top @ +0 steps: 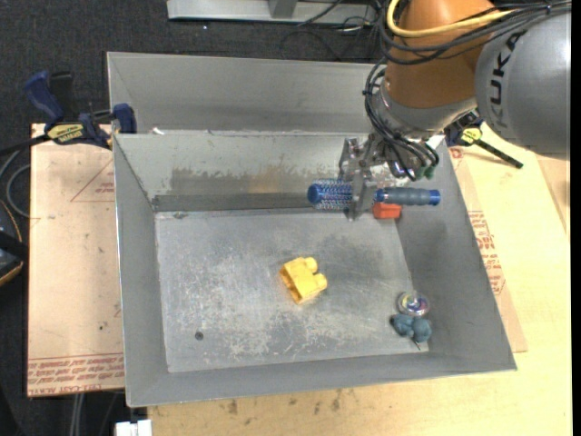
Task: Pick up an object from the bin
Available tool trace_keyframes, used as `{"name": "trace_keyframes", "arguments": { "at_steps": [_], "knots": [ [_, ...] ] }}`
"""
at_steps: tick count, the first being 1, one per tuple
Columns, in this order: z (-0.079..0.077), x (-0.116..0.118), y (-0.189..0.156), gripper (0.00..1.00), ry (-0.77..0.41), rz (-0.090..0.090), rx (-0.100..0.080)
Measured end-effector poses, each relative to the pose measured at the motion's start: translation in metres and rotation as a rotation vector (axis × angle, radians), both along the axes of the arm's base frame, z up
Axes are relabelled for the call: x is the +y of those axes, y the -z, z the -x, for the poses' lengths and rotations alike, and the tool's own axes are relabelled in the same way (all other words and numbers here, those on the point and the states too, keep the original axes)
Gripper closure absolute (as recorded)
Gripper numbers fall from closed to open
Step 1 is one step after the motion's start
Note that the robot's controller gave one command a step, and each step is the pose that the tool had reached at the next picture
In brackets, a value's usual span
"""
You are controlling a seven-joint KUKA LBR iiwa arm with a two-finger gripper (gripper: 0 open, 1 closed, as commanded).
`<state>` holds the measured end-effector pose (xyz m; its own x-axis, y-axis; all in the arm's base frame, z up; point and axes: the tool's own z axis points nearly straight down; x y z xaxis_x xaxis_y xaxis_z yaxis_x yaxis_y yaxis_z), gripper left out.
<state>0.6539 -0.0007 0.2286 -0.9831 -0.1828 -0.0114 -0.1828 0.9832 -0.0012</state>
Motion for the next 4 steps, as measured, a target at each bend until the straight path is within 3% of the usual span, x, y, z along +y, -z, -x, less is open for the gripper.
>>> {"name": "trace_keyframes", "arguments": {
  "at_steps": [1,2,3,4],
  "knots": [
    [0.001,0.000,0.005,0.00,0.000,0.000,0.008],
    [0.048,0.009,0.114,0.00,-0.241,0.003,-0.015],
    [0.040,0.044,0.155,0.00,-0.477,0.005,0.000],
    [0.039,0.046,0.154,1.00,-0.476,0.002,-0.007]
  ]
}}
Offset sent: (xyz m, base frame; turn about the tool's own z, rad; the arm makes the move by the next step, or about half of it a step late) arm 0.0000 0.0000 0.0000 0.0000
